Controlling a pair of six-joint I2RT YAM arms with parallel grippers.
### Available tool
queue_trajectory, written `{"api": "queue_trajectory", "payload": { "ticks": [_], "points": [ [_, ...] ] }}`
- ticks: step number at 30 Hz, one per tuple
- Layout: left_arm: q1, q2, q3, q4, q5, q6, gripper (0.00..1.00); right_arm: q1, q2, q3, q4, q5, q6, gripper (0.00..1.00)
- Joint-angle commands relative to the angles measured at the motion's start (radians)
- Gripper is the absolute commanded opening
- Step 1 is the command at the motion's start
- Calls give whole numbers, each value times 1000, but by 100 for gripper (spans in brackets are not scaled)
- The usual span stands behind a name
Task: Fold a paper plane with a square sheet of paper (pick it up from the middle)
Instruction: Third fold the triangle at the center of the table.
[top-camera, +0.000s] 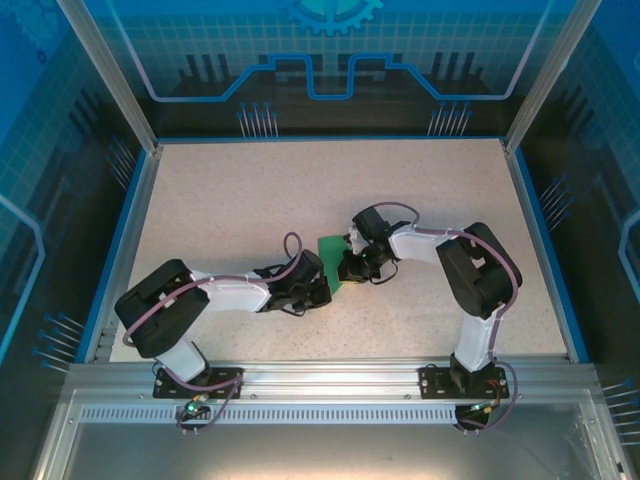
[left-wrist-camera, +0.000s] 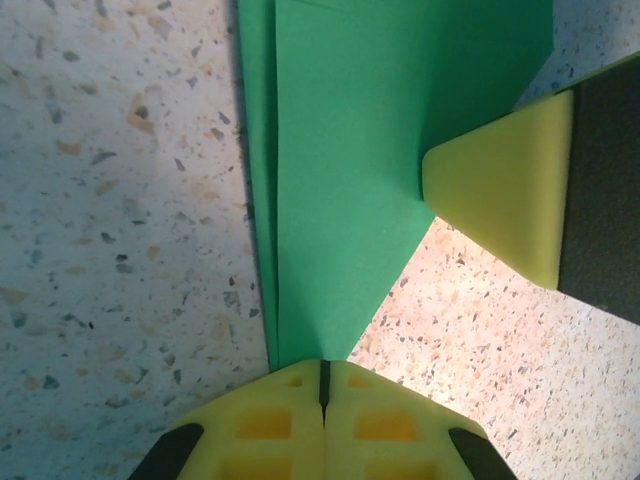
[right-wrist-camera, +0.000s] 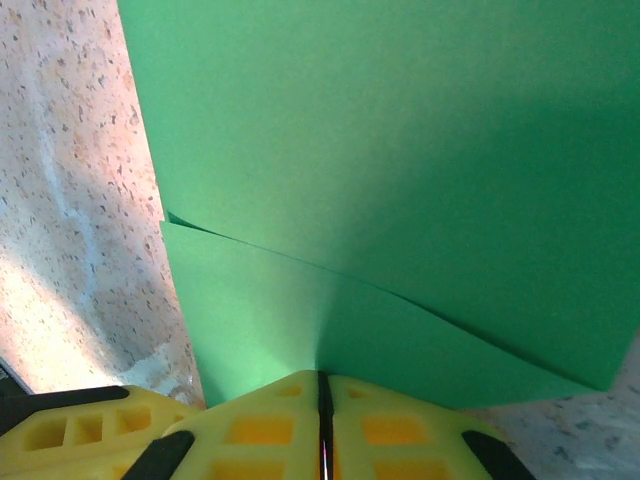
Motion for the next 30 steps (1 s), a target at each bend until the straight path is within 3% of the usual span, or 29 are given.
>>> {"api": "queue_trajectory", "payload": {
  "ticks": [1,12,16,23,30],
  "points": [
    [-28,6,-32,-186,22,8,5,-32,68,1,-15,139,11,9],
    [-42,-53,-49,-212,10,-5,6,-44,62,27,-37,134,-2,9],
    [-38,-96,-18,-259,-43,14,11,-44,19,37,-32,99,0,11],
    [18,-183,88,-282,-103,87,24,-58,-180,26,-10,92,-3,25],
    [50,-133,143,-186,-90,136,37,-125,-266,-56,39,138,28,49]
  ]
}}
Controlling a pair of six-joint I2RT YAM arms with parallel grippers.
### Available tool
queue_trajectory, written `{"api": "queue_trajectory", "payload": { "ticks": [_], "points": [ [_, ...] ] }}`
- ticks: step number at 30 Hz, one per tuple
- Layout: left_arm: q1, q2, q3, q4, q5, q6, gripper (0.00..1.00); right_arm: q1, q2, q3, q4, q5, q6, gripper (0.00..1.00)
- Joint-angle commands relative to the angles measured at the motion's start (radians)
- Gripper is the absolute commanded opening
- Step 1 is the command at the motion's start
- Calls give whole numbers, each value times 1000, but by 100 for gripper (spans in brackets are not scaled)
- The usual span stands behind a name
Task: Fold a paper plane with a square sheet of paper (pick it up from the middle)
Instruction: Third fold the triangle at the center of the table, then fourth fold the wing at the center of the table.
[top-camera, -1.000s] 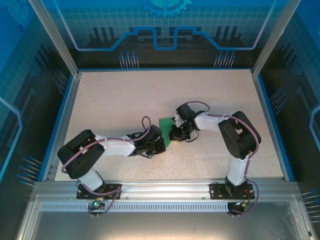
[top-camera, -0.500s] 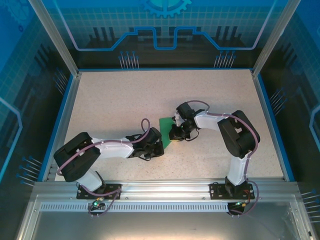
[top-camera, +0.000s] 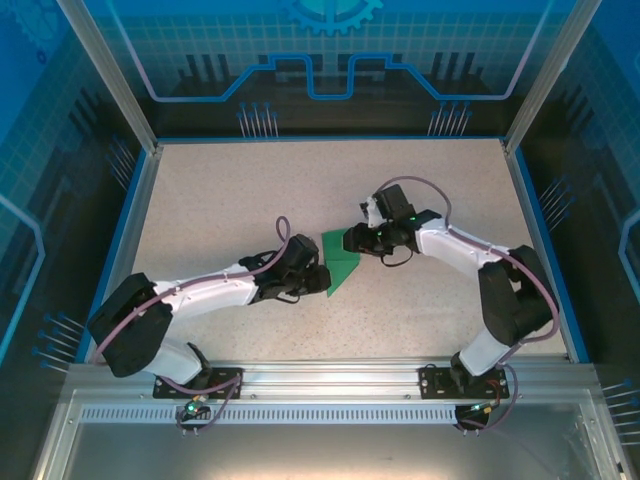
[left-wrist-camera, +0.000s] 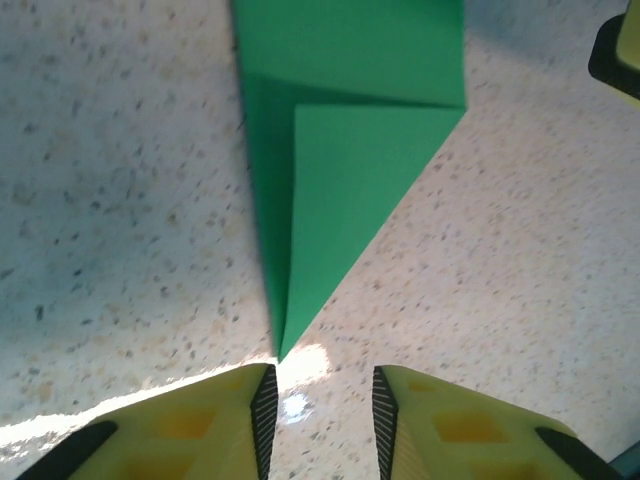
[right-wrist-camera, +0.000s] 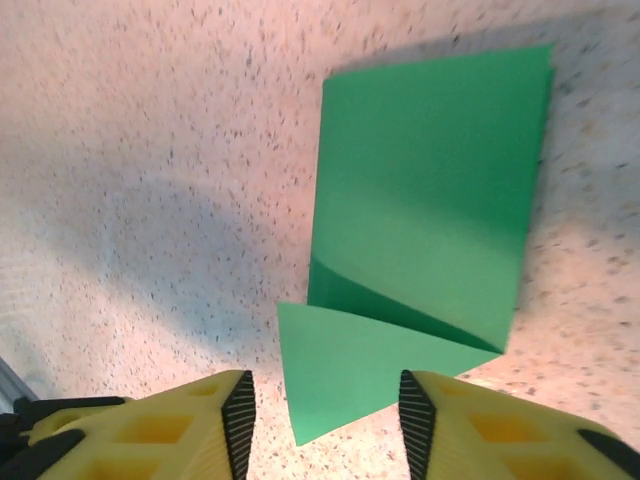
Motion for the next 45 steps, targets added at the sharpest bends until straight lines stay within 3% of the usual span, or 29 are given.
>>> {"api": "queue_trajectory", "payload": {
  "ticks": [1,7,20,34,41,45],
  "points": [
    [17,43,34,53,-1,41,38,-51,-7,-72,33,8,20,51],
    [39,135,77,90,9,29,40,-78,31,-105,92,-115,-18,55],
    [73,243,109,96,-8,12,37,-71,166,-50,53,-193,-66,51],
    [95,235,92,52,-46,0,36,-46,231,-18,104,-304,-47,48],
    [101,237,85,56,-39,4,36,-36,232,-19,108,-290,-37,48],
    [103,232,91,52,-35,13,36,-21,262,4,104,-326,-50,41]
  ]
}}
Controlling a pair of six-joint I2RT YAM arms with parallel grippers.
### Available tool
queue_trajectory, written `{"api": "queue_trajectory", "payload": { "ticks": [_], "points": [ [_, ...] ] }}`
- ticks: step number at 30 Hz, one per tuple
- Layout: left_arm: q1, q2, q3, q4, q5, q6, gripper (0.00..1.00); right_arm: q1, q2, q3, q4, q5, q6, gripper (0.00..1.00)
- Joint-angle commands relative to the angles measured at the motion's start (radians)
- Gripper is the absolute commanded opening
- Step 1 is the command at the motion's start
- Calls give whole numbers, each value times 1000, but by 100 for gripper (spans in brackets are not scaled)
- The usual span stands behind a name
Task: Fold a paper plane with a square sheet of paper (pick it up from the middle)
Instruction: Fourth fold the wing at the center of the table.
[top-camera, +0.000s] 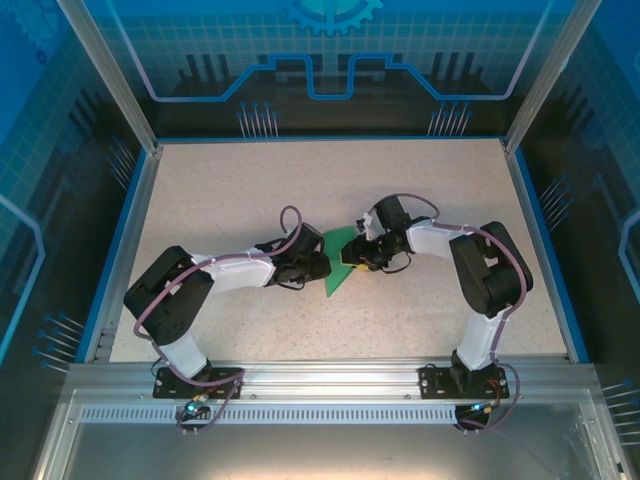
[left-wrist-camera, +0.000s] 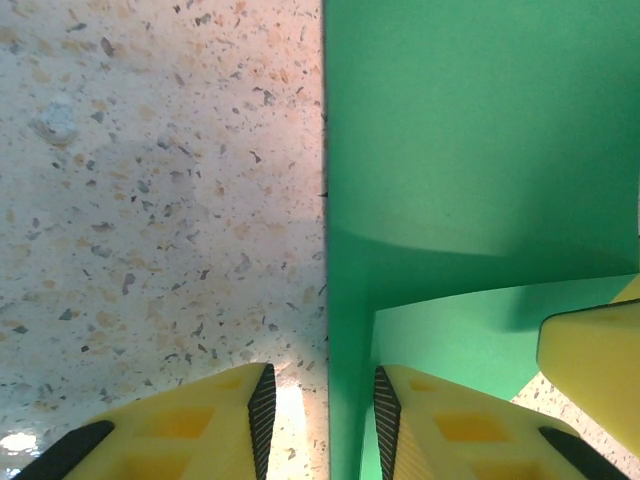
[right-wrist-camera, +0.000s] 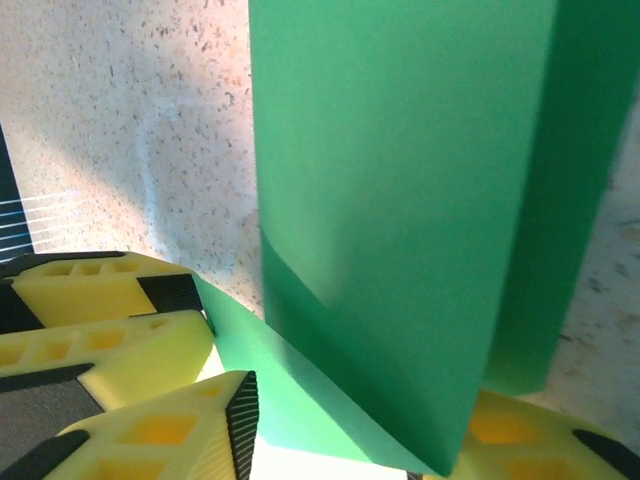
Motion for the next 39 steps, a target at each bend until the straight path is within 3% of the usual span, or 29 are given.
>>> {"api": "queue_trajectory", "payload": {
  "ticks": [1,6,10,19,21,31,36,39],
  "points": [
    [10,-8,4,-25,-10,9,36,24,37,34,9,-62,-9,38],
    [19,-50,-7,-38,-17,27,41,34,43,43,8,-40,7,20],
    [35,-117,-37,-45,-45,49,52,34,-21,20,23,46,50,8],
    [76,-313,-123,-10,-123,147,87,52,-253,-2,-31,229,140,7],
    [79,-346,-129,-2,-139,163,98,65,-291,11,-51,267,169,7],
    [86,-476,-187,129,-104,283,98,178,-384,138,-297,622,379,7],
    [81,-458,-245,259,-8,376,98,192,-314,114,-281,635,511,8],
    [70,-421,-275,339,-21,422,99,189,-277,86,-219,628,564,9]
  ]
}}
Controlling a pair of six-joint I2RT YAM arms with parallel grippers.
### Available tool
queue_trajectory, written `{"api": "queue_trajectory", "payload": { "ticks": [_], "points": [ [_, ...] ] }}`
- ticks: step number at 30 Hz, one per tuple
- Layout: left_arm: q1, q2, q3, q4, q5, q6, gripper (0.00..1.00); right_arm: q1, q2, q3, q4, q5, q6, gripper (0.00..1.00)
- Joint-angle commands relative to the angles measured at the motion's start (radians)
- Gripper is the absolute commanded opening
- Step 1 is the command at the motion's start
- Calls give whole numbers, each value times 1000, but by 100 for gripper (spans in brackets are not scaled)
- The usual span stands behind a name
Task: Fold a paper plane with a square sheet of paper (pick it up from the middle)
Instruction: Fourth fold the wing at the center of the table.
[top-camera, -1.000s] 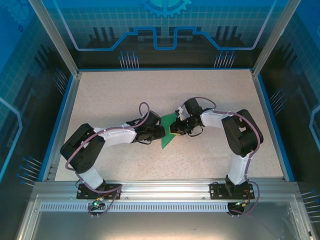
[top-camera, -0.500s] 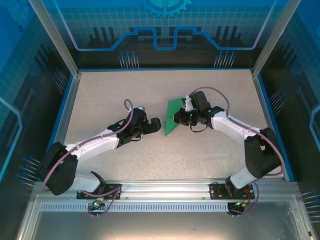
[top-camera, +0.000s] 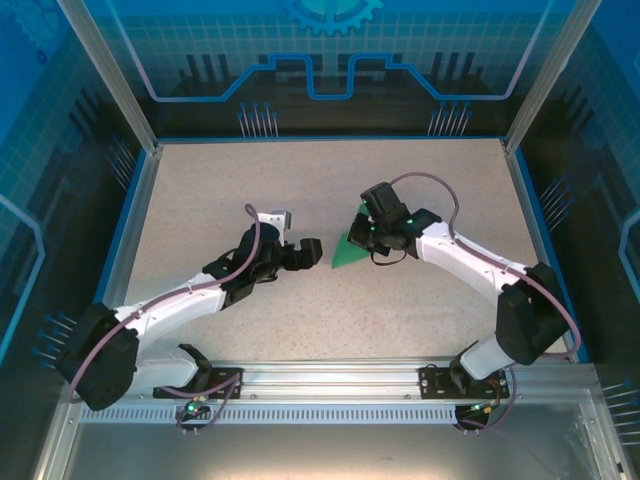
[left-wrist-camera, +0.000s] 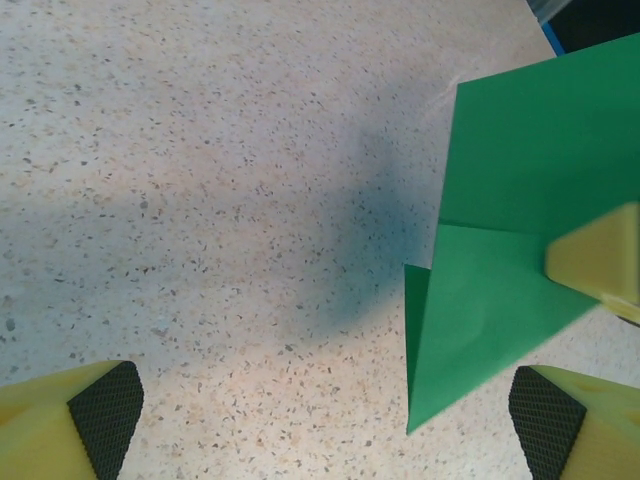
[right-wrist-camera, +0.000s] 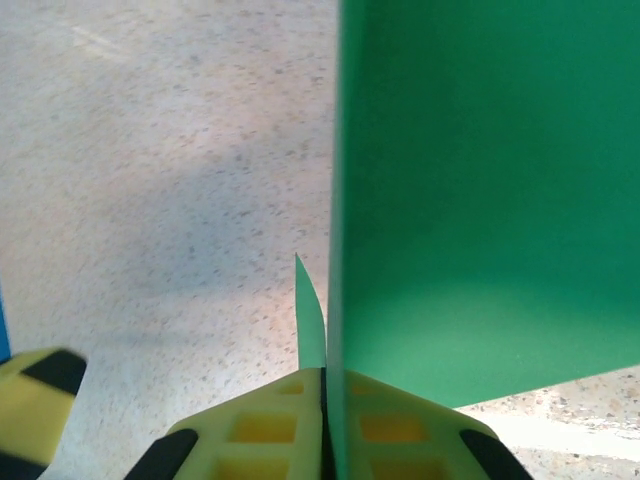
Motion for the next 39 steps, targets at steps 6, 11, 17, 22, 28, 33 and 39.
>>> {"api": "queue_trajectory", "payload": {
  "ticks": [6,11,17,22,28,33,39],
  "points": [
    [-58,129,-68,254,12,233,98,1,137,-9,50,-22,184,9],
    [-108,246,-81,392,-39,315,86,0,152,-50,75,-47,271,10],
    [-155,378,-117,630,16,397,75,-9,150,-64,58,-64,311,11],
    [-185,456,-122,764,21,463,63,-21,159,-78,73,-113,342,12],
    [-192,519,-83,769,24,481,54,-33,179,-78,81,-159,355,13],
    [-194,556,-64,770,21,488,47,-43,190,-80,87,-196,363,13],
    [-194,564,-62,765,8,493,31,-56,186,-81,91,-225,360,18]
  ]
}}
